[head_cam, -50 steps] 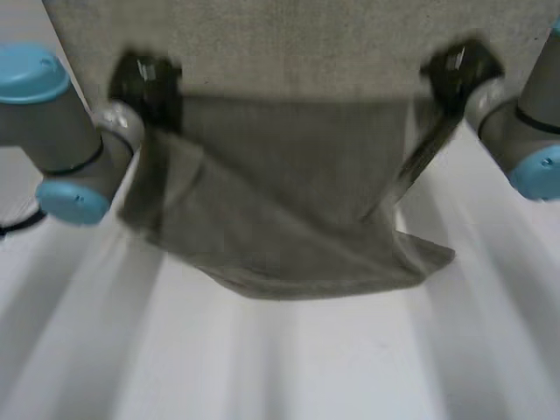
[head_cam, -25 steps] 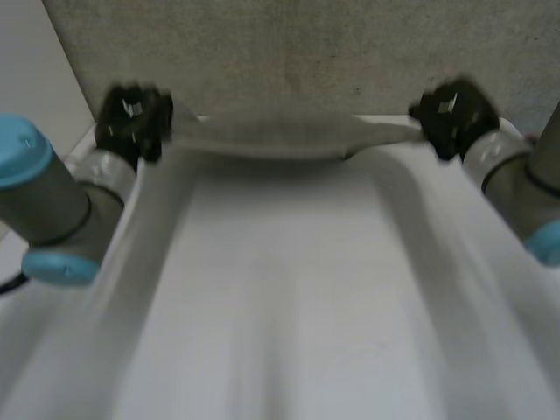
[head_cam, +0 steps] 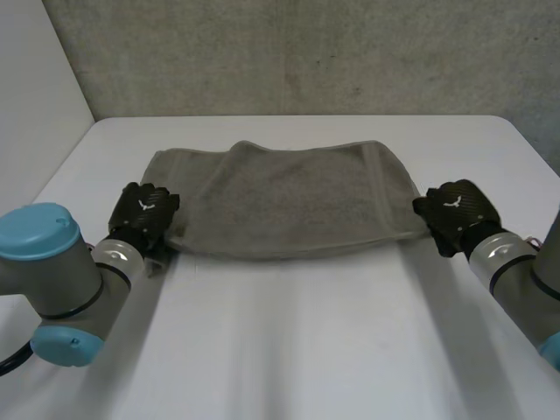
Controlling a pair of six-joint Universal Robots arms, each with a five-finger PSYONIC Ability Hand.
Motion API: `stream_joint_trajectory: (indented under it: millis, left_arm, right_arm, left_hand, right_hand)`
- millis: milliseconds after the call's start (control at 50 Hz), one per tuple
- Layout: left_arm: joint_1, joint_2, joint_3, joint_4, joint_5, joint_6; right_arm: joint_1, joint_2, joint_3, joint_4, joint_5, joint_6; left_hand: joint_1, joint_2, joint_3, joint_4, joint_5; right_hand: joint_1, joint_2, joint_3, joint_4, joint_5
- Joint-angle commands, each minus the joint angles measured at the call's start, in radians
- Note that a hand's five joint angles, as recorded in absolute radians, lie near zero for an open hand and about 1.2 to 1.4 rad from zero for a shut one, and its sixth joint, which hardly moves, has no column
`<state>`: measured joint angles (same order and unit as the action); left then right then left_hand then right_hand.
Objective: Fold the towel.
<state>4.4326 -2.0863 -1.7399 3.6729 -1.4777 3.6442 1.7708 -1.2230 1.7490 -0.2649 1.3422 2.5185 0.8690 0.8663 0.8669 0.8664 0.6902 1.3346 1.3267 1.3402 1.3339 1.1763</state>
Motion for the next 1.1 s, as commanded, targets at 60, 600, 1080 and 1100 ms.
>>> stream_joint_trajectory:
  millis: [60,600,1080,1100]
  left_arm:
    - [0.042,-0.037,-0.026,0.133,-0.004,0.001]
    - [0.062,0.034,-0.069,0.145,-0.01,0.002]
    - [0.08,0.035,-0.067,0.101,-0.004,0.073]
    - [0.08,0.034,-0.069,0.101,-0.004,0.094]
  right_arm:
    - [-0.019,-0.004,0.001,-0.022,-0.005,0.072]
    - [-0.093,-0.013,-0.014,-0.047,0.028,0.134]
    - [-0.148,-0.01,-0.034,-0.047,0.034,0.134]
    - [-0.148,-0.009,-0.034,-0.045,0.034,0.134]
  left_hand:
    - [-0.065,-0.062,-0.063,-0.063,-0.061]
    - [-0.25,-0.248,-0.248,-0.248,-0.246]
    - [-0.18,-0.177,-0.178,-0.177,-0.176]
    - [-0.18,-0.177,-0.178,-0.177,-0.176]
  right_hand:
    - [0.062,0.07,0.056,0.062,0.045]
    - [0.062,0.07,0.056,0.062,0.045]
    - [0.062,0.07,0.056,0.062,0.045]
    - [0.062,0.07,0.056,0.062,0.045]
